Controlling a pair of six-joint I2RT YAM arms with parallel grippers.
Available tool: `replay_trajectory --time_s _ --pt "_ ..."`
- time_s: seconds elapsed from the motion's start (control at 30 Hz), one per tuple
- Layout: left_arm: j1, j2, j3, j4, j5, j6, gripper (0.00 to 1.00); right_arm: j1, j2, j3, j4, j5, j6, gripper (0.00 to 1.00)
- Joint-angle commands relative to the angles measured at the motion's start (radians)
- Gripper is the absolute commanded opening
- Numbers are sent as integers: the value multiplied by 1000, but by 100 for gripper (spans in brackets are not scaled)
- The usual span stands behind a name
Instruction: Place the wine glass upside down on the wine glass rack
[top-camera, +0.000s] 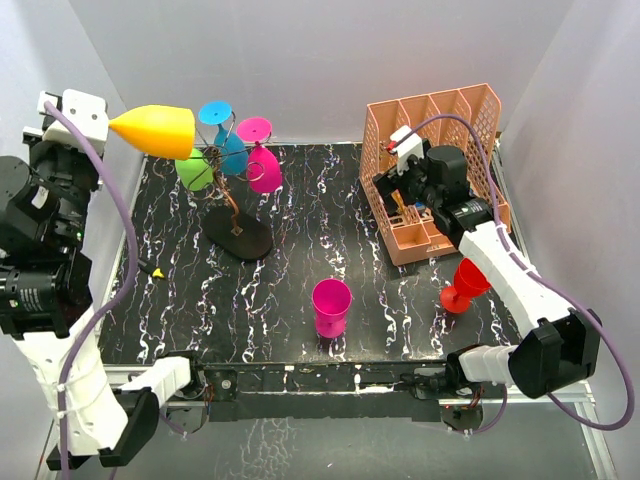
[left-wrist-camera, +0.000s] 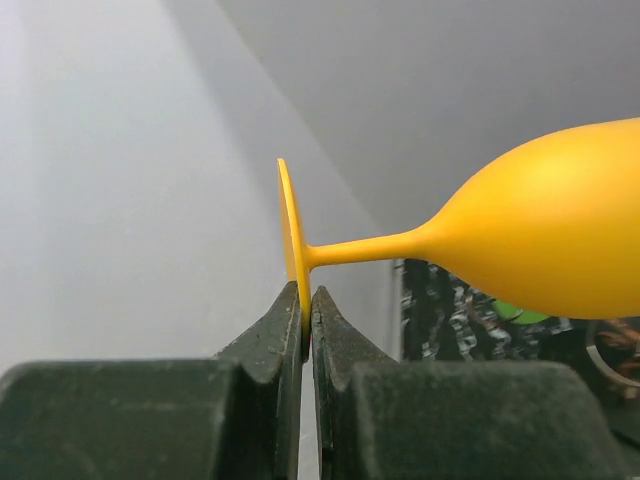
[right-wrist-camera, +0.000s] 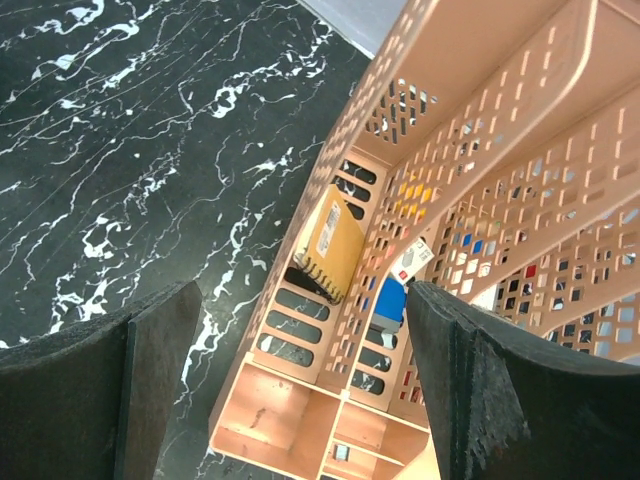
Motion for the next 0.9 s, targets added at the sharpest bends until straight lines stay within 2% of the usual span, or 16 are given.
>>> replay_trajectory --time_s 0.0,0.1,0.33,0.63,0.87 --pt "35 -24 -35 -29 -162 189 0 -42 -69 -18 125 -54 12 92" --pt "43 -54 -118 -37 -222 265 0 -49 -73 -34 132 -64 15 92" --pt "53 -78 -251 -110 -244 404 0 -64 -76 -45 132 -88 23 92" --pt "44 -53 -287 -229 -42 544 0 -78 -79 -56 132 -104 26 92" --pt "37 -18 -330 -261 80 687 0 -85 -77 -61 131 -124 32 92"
